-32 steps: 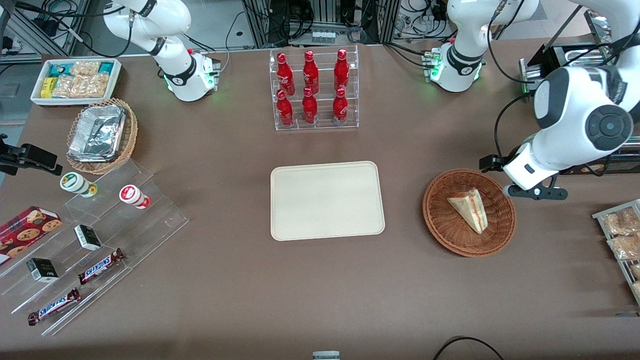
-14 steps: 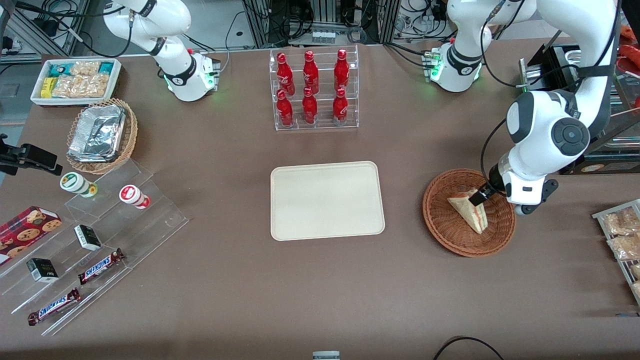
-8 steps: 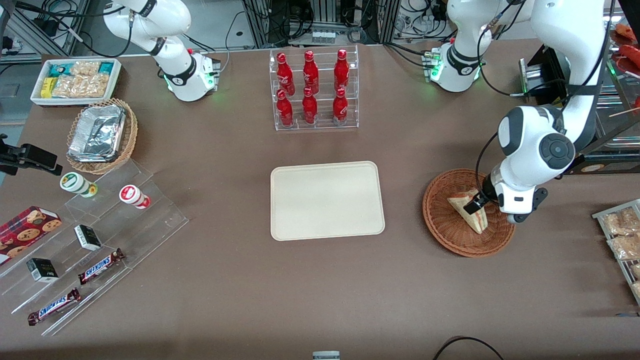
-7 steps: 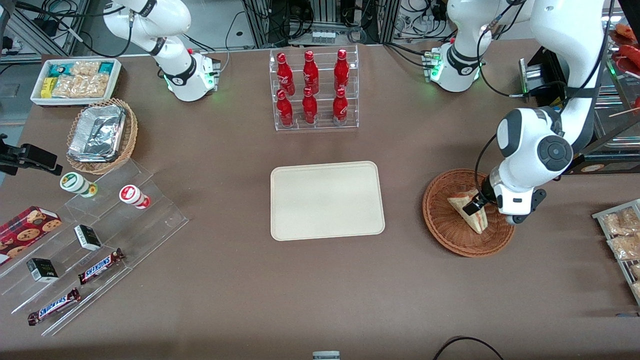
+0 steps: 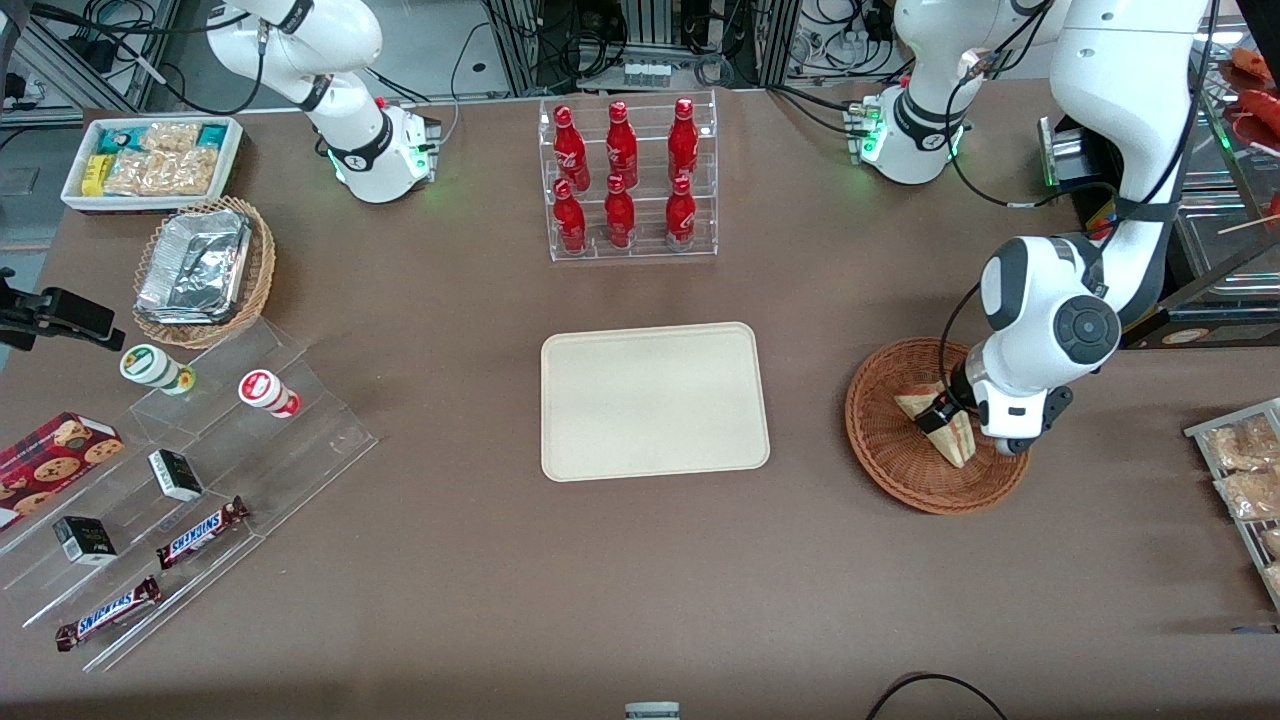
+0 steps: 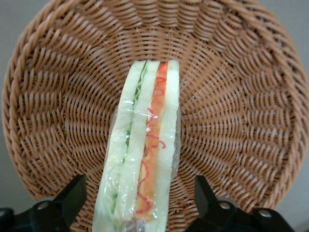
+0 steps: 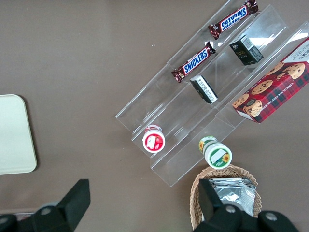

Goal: Place sandwich from basket to tray
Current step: 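Close the left gripper on the wrapped sandwich, then lift the sandwich out of the basket and carry it over the tray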

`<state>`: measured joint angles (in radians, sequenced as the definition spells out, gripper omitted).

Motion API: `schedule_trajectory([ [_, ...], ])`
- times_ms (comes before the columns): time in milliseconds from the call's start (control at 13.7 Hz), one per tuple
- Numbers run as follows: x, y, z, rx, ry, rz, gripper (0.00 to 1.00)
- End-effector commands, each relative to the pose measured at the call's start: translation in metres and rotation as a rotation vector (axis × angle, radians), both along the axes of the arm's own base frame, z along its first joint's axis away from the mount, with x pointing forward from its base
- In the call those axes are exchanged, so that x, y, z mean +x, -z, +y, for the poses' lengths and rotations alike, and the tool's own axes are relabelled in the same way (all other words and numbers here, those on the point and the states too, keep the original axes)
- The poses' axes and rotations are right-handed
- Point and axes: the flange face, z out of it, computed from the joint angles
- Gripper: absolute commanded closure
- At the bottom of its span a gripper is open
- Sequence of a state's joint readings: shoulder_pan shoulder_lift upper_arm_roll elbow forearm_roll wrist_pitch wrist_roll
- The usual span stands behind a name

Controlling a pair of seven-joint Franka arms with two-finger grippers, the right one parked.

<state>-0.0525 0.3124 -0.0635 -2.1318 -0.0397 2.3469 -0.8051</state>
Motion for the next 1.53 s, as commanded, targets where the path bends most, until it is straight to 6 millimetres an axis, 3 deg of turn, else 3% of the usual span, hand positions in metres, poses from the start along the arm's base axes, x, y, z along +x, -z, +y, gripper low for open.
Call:
schedule_trajectory([
  [0,-0.003,0.002,-0.011,0.001,0.013,0.001,0.78],
  [73,-0.004,0.004,-0.012,0.006,0.022,0.005,1.00],
  [438,-0.005,-0.011,-0.012,0.048,0.078,0.020,1.00],
  [657,-0.002,-0.045,-0.017,0.046,0.184,0.061,1.00],
  [803,0.001,-0.075,-0.048,0.045,0.271,0.086,1.00],
  [1022,0.001,-0.098,-0.100,0.039,0.379,0.146,1.00],
  [1314,-0.010,-0.099,-0.166,-0.049,0.548,0.132,1.00],
  [1460,-0.006,-0.093,-0.214,-0.090,0.644,0.115,1.00],
])
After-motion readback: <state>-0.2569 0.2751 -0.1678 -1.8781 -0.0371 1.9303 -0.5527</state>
